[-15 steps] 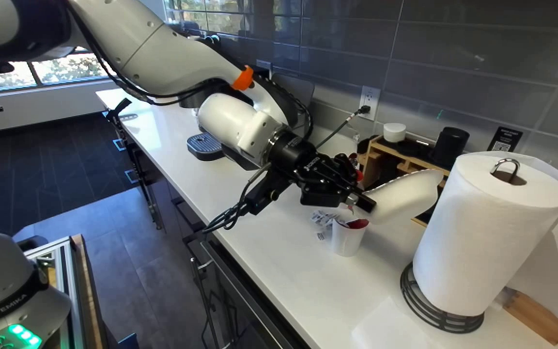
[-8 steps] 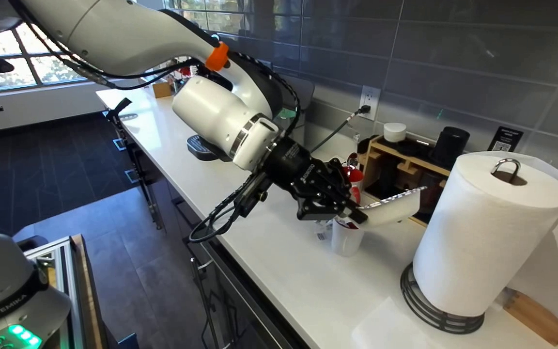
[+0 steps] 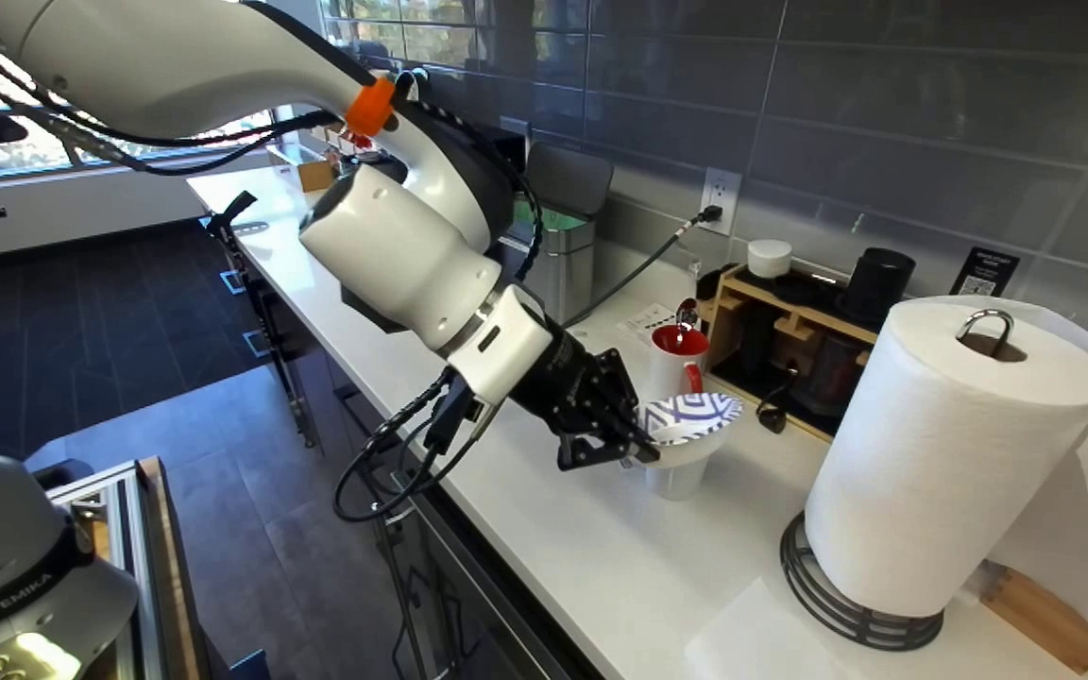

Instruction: Pour the contents in the bowl into the mug

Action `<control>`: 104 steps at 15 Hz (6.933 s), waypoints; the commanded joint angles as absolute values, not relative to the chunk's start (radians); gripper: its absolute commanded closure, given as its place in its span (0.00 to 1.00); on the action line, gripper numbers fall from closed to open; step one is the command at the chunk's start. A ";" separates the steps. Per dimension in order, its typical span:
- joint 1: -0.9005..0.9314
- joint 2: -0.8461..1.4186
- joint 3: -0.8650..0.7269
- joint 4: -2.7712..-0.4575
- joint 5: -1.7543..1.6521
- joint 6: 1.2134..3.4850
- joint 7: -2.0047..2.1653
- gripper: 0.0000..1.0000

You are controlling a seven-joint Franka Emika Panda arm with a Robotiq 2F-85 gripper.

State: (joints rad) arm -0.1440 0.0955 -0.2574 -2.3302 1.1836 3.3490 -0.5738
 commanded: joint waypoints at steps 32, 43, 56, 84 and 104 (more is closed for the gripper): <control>-0.178 0.134 -0.281 -2.445 1.331 2.980 -0.581 0.99; -0.175 0.265 -0.252 -2.347 1.380 3.005 -0.511 0.99; -0.178 0.282 -0.263 -2.324 1.333 2.963 -0.441 0.99; -0.203 0.478 -0.270 -1.980 1.012 2.895 0.153 0.99; -0.290 0.256 -0.238 -2.284 1.096 2.874 -0.152 0.52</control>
